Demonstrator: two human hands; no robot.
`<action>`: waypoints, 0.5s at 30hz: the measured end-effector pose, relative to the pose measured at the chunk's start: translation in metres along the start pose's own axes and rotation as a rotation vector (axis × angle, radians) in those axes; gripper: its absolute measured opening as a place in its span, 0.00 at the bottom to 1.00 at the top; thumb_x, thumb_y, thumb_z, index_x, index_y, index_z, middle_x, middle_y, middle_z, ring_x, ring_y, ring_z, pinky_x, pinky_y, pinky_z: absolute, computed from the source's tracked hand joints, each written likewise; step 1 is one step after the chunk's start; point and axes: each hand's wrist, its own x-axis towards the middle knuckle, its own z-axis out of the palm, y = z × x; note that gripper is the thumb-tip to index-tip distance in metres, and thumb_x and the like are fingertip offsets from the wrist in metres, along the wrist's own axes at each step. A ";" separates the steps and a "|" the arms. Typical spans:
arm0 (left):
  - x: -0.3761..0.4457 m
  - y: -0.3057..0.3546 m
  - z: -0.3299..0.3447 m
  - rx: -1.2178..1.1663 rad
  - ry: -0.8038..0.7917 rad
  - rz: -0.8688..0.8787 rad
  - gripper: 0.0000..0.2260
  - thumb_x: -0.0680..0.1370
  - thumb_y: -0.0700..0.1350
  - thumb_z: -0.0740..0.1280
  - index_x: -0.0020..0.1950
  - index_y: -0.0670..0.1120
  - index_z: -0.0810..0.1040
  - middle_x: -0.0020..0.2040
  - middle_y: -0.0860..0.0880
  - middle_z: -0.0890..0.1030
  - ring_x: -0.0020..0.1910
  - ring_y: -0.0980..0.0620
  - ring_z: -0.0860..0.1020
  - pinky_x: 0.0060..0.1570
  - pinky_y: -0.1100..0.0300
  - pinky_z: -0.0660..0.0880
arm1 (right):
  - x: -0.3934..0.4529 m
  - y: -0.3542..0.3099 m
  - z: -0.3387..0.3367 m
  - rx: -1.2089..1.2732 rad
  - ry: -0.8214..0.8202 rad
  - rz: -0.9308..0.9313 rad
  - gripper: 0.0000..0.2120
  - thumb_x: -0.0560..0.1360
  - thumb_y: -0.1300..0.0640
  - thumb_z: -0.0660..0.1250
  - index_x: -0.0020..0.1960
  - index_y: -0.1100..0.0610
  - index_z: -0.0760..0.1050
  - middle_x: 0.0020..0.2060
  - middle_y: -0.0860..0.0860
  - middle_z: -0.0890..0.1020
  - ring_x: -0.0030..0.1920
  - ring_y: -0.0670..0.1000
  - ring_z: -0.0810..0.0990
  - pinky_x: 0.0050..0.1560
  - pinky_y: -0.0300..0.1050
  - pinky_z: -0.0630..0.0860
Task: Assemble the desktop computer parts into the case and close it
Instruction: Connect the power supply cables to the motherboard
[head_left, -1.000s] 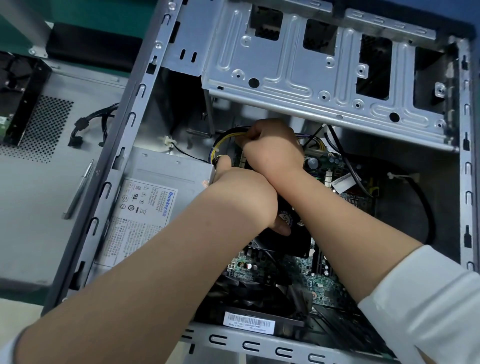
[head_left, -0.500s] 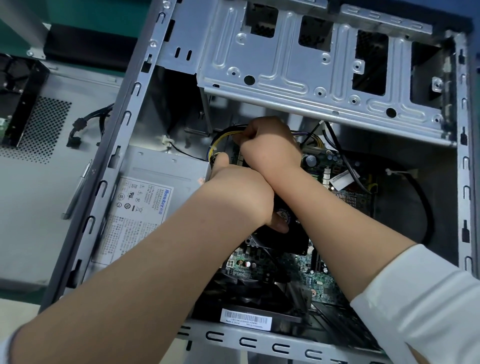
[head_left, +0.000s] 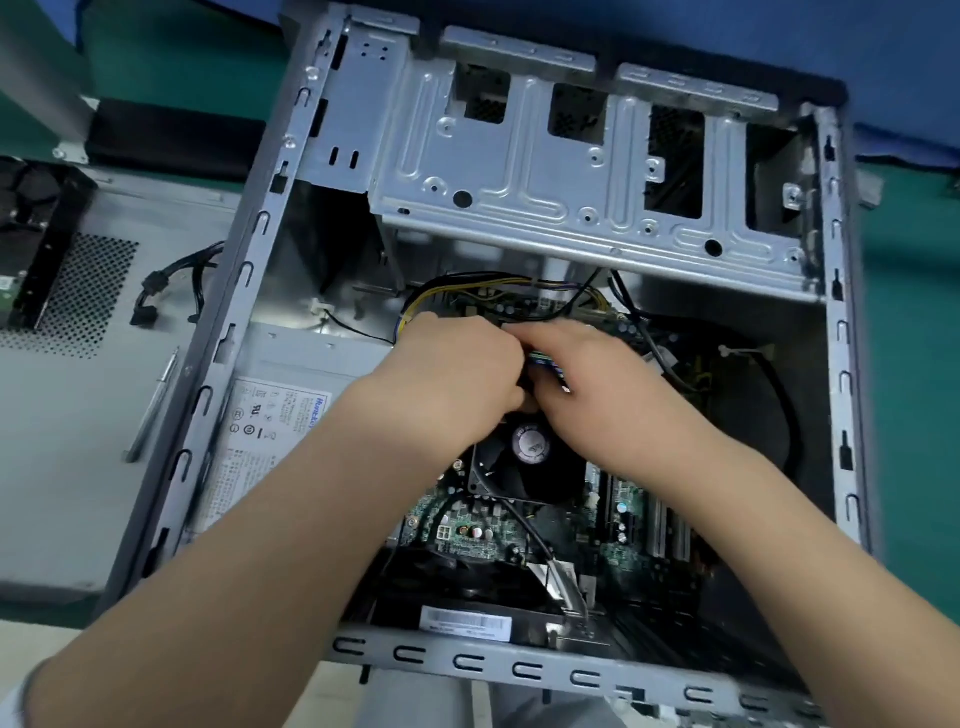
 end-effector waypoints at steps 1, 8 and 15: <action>0.000 0.000 -0.002 0.022 0.004 0.007 0.15 0.81 0.53 0.59 0.62 0.46 0.73 0.53 0.46 0.78 0.54 0.44 0.76 0.46 0.56 0.62 | -0.006 0.003 0.000 0.024 -0.032 0.008 0.22 0.78 0.60 0.59 0.71 0.50 0.67 0.64 0.50 0.75 0.64 0.51 0.72 0.61 0.44 0.69; -0.011 -0.009 -0.007 0.154 0.115 0.053 0.12 0.79 0.41 0.62 0.61 0.52 0.70 0.50 0.51 0.79 0.51 0.46 0.77 0.43 0.57 0.62 | -0.016 0.012 0.009 0.104 0.014 0.020 0.16 0.78 0.56 0.64 0.66 0.54 0.73 0.57 0.51 0.77 0.60 0.50 0.73 0.60 0.41 0.68; -0.008 -0.041 -0.017 -0.111 0.133 0.019 0.11 0.78 0.45 0.65 0.59 0.56 0.76 0.45 0.56 0.80 0.46 0.52 0.76 0.51 0.53 0.75 | -0.016 0.012 0.009 0.040 0.076 0.003 0.14 0.77 0.51 0.65 0.62 0.53 0.75 0.53 0.51 0.76 0.59 0.53 0.72 0.59 0.50 0.70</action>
